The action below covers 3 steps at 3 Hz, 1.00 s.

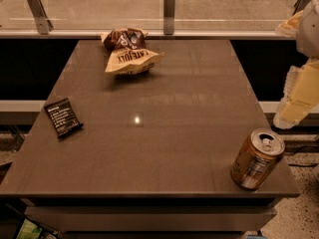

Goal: Move orange can near brown chip bag

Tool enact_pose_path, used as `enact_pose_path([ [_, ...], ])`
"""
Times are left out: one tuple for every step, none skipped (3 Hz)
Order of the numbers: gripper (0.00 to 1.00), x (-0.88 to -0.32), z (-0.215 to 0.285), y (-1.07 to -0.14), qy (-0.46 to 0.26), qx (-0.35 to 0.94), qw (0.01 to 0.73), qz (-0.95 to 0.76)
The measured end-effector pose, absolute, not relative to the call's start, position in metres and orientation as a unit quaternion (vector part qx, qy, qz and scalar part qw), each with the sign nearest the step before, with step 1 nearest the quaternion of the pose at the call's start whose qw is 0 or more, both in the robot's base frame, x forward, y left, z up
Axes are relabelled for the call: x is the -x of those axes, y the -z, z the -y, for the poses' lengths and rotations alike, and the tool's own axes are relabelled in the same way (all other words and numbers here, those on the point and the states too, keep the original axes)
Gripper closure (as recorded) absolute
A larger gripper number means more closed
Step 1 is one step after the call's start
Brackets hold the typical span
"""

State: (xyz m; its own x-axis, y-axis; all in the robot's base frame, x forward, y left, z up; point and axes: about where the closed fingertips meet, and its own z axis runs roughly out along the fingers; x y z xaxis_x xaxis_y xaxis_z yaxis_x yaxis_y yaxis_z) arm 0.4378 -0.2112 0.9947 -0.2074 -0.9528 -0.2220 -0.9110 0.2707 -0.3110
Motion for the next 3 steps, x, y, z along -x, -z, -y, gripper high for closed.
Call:
enact_pose_path([
  [0.00, -0.435, 0.213, -0.996, 0.055, 0.599, 0.190, -0.776],
  [0.00, -0.428, 0.220, -0.994, 0.039, 0.592, 0.203, -0.779],
  [0.00, -0.415, 0.233, -0.990, 0.017, 0.579, 0.222, -0.784],
])
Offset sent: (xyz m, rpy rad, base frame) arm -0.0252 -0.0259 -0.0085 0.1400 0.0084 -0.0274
